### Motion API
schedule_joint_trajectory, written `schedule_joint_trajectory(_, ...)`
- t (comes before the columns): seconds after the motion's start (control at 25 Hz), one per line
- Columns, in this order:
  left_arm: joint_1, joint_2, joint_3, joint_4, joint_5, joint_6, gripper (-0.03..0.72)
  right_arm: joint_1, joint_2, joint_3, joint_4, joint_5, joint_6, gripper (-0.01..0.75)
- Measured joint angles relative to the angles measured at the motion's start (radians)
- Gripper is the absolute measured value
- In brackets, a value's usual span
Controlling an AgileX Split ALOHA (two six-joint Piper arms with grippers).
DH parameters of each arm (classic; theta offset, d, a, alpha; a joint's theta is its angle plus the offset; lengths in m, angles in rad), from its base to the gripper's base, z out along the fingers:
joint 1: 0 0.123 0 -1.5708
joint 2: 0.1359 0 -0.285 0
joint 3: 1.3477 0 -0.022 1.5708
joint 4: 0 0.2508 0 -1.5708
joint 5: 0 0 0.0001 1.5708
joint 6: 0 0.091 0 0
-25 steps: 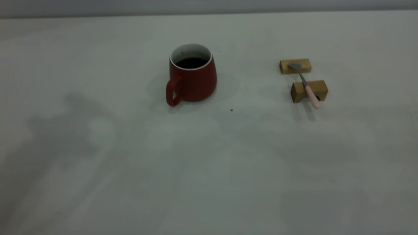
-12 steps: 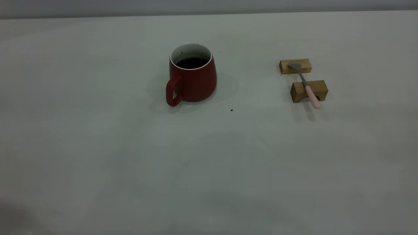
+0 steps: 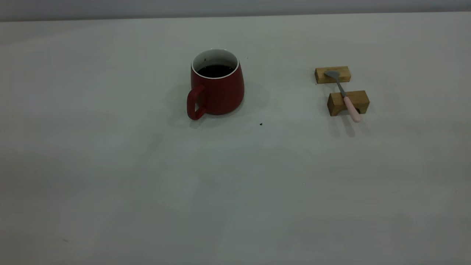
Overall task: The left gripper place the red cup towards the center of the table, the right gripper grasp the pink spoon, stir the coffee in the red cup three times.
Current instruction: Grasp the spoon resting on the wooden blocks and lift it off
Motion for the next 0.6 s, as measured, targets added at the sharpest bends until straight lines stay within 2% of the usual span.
schedule_joint_trajectory(0.24,0.015,-0.14,0.0,0.001,-0.001,0.001,0.407,0.0,0.018,-0.006,0.07,-0.019,-0.001,0.252)
schedule_joint_trajectory(0.4,0.11,-0.214,0.0,0.001,0.0,0.001,0.407,0.0,0.137,-0.043,0.108,-0.09,-0.025,0.326)
schedule_joint_trajectory(0.6,0.228,-0.312,0.0,0.001,0.003,0.002,0.407,0.0,0.345,-0.062,0.208,-0.246,-0.133,0.415)
